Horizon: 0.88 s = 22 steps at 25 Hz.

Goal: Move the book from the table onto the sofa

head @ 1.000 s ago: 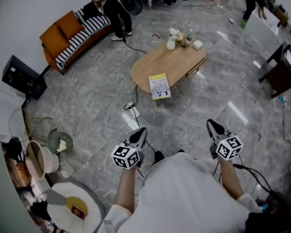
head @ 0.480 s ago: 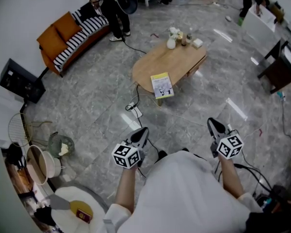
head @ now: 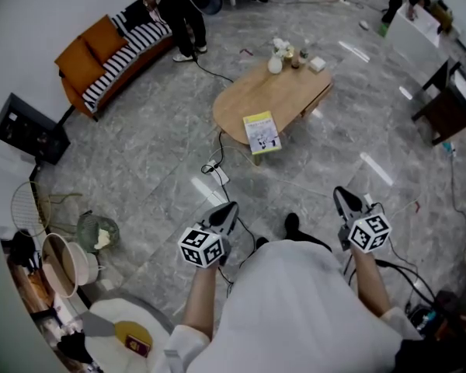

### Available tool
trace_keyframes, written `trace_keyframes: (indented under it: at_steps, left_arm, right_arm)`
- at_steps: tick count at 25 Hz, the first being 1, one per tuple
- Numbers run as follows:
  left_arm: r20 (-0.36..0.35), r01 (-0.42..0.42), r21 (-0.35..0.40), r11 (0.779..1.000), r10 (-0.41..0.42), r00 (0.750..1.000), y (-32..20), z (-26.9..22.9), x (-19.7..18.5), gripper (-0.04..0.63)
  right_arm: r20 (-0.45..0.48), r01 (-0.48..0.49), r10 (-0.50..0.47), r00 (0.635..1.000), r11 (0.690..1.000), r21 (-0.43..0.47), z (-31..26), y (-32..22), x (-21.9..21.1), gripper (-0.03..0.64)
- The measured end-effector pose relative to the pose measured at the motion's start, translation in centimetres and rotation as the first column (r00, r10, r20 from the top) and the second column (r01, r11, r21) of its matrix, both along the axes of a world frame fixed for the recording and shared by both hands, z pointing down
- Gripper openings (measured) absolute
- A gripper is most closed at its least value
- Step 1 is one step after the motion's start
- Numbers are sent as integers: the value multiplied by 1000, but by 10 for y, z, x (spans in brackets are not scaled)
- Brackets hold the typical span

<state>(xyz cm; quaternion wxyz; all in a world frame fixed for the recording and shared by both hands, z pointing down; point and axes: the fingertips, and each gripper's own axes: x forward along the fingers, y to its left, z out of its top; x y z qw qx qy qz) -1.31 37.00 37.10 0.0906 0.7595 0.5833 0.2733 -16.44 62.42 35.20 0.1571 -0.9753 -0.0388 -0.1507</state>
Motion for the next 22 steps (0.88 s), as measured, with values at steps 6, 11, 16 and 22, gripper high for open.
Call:
trace_keyframes:
  at_steps: [6, 11, 16, 22]
  left_arm:
    - [6, 15, 12, 1000, -15, 1000, 1, 2, 14, 2]
    - [9, 46, 27, 999, -46, 999, 7, 6, 30, 2]
    - [16, 78, 39, 996, -79, 997, 25, 13, 50, 2]
    - [14, 83, 9, 997, -83, 996, 70, 10, 75, 2]
  right_arm:
    - [10, 20, -20, 1000, 1000, 7, 2, 5, 22, 44]
    - [10, 53, -53, 999, 998, 16, 6, 17, 50, 44]
    - [10, 75, -75, 997, 996, 39, 14, 40, 81, 44]
    - [5, 148, -148, 989, 987, 60, 19, 74, 120, 44]
